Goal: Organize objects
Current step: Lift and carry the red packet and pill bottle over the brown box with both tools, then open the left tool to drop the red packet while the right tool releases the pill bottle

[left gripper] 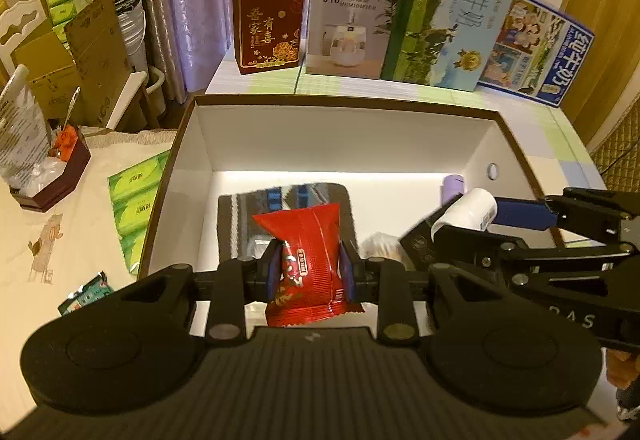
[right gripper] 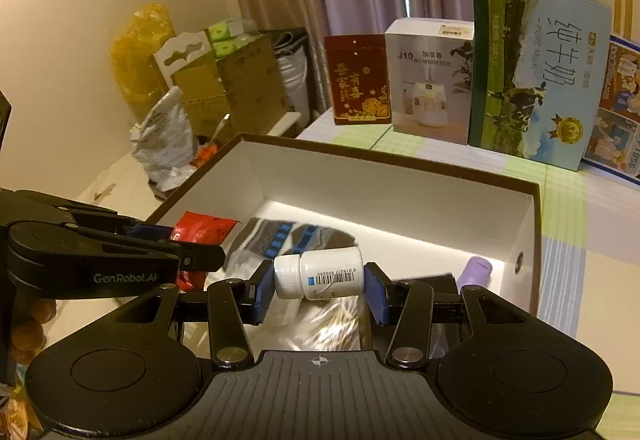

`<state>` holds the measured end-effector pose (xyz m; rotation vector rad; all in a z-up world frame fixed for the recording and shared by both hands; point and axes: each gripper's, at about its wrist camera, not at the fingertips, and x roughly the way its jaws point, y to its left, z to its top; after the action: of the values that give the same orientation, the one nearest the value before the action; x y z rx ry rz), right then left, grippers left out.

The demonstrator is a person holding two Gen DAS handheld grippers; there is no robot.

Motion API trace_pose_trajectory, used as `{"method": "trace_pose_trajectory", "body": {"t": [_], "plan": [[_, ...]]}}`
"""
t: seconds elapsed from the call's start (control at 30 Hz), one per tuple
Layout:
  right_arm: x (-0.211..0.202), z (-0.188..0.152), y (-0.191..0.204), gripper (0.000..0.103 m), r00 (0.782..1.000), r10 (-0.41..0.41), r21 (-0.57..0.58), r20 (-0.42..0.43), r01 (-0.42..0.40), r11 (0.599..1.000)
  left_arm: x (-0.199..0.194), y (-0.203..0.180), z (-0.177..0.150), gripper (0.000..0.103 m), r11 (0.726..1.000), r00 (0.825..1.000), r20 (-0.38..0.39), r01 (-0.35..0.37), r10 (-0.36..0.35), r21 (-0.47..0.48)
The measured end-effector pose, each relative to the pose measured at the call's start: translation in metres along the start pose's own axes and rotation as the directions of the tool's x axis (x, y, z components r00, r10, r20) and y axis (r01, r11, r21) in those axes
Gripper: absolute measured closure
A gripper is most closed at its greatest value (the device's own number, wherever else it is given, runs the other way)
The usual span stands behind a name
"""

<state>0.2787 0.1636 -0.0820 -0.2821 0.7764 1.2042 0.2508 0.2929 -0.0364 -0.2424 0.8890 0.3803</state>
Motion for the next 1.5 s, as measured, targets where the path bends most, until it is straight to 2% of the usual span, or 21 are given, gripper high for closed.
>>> {"method": "trace_pose_trajectory", "body": {"t": [0.3, 0.6, 1.13, 1.23, 1.3, 1.43, 1.5], "plan": [[0.041, 0.017, -0.011, 0.058, 0.998, -0.044, 0.021, -0.033, 0.045, 0.999, 0.041, 0.013, 0.021, 0.078, 1.000, 0.999, -0.045, 0.011, -0.010, 0.015], [0.071, 0.019, -0.026, 0.058, 0.993, -0.083, 0.057, -0.083, 0.088, 0.995, 0.078, 0.021, 0.033, 0.078, 1.000, 0.996, -0.093, 0.020, -0.018, 0.021], [0.095, 0.016, -0.044, 0.058, 0.982, -0.122, 0.116, -0.141, 0.139, 0.983, 0.116, 0.026, 0.043, 0.077, 0.998, 0.990, -0.133, 0.056, -0.051, 0.038], [0.096, 0.017, -0.043, 0.058, 0.981, -0.130, 0.115, -0.143, 0.147, 0.982, 0.117, 0.027, 0.045, 0.064, 0.998, 0.991, -0.127, 0.057, -0.052, 0.036], [0.098, 0.017, -0.044, 0.058, 0.980, -0.131, 0.114, -0.152, 0.149, 0.982, 0.117, 0.029, 0.045, 0.051, 0.998, 0.991, -0.122, 0.058, -0.053, 0.038], [0.102, 0.017, -0.044, 0.058, 0.975, -0.134, 0.115, -0.178, 0.156, 0.981, 0.116, 0.031, 0.046, 0.041, 0.998, 0.992, -0.112, 0.053, -0.048, 0.039], [0.103, 0.017, -0.046, 0.058, 0.974, -0.131, 0.130, -0.182, 0.156, 0.979, 0.116, 0.033, 0.046, 0.031, 0.998, 0.992, -0.114, 0.052, -0.048, 0.032]]}}
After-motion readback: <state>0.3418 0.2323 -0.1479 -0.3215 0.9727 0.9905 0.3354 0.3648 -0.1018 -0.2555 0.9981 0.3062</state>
